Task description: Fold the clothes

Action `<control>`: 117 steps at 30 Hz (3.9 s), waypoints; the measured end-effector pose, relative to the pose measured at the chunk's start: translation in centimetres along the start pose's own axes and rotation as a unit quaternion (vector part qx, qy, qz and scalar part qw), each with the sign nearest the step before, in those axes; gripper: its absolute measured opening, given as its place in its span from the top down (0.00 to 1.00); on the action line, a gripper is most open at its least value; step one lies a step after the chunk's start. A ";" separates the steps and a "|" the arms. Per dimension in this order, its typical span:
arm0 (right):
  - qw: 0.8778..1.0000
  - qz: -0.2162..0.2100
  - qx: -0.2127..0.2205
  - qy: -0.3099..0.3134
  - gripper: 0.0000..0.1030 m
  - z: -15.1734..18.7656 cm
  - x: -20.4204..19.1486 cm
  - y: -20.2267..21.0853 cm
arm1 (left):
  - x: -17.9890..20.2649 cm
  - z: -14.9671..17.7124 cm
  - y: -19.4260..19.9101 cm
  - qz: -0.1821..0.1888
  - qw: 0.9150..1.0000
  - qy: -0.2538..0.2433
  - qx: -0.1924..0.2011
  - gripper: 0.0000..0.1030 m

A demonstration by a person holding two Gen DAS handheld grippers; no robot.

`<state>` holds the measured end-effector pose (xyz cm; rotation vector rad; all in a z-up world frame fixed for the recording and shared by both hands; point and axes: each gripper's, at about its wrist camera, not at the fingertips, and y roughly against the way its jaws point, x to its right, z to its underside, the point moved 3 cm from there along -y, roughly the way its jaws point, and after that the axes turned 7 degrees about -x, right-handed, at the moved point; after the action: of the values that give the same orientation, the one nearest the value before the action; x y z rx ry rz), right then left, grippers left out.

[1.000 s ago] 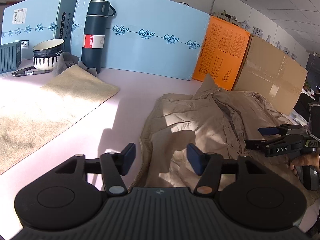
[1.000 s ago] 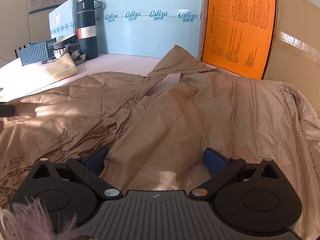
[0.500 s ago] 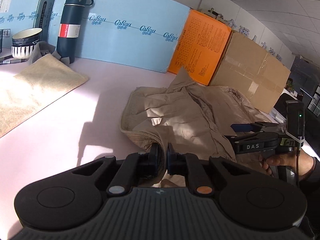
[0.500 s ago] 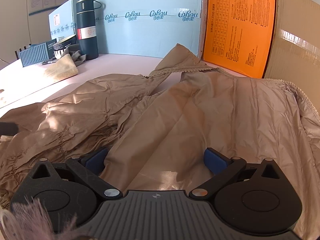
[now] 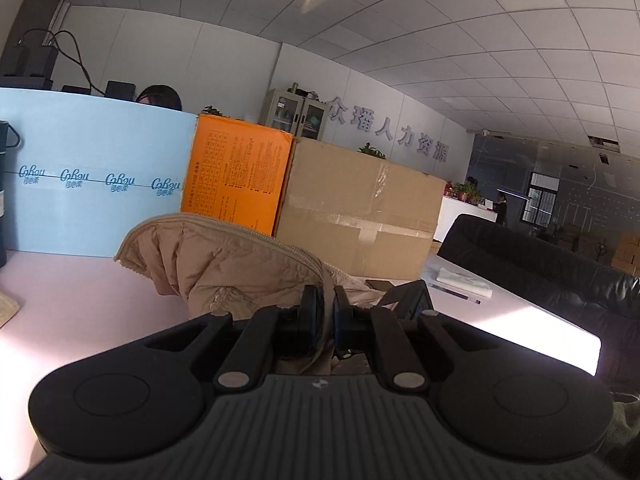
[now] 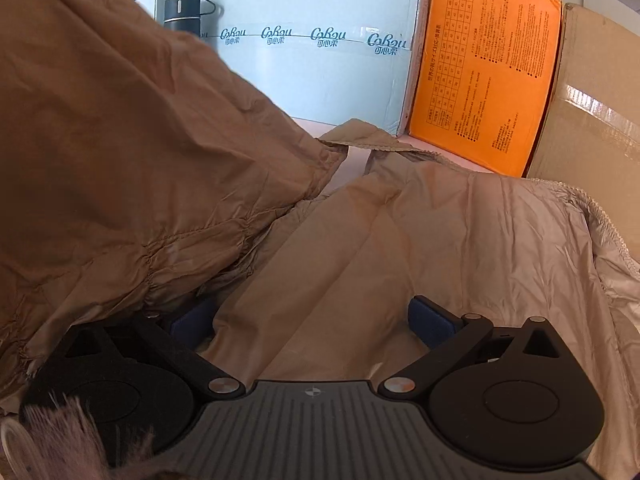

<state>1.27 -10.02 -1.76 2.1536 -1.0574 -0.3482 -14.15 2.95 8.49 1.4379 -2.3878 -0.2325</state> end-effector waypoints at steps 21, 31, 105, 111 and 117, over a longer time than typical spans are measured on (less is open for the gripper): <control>0.956 -0.155 0.088 -0.233 0.02 -1.5 8.6 5.4 | 3.2 6.6 -7.2 0.043 0.985 -0.066 -0.156 0.93; 0.964 -0.067 0.020 -0.257 0.91 0.3 10.6 2.9 | 2.3 7.9 -5.8 0.079 0.981 -0.069 -0.163 0.74; 0.980 -0.164 0.093 -0.065 0.59 10.0 0.7 16.9 | -7.8 5.8 -2.2 -0.052 0.982 0.082 -0.160 0.21; 0.987 -0.119 0.095 -0.043 0.48 5.1 2.6 14.4 | -12.2 3.6 -9.3 -0.026 0.958 0.213 -0.190 0.21; 0.988 -0.115 0.026 -0.100 0.48 6.1 6.6 7.4 | -14.2 3.4 -13.6 -0.008 0.945 0.256 -0.204 0.21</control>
<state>-2.04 -21.09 -0.60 2.3315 -0.9335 -0.6635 1.92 8.89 -1.81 1.1498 -1.7819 -0.2936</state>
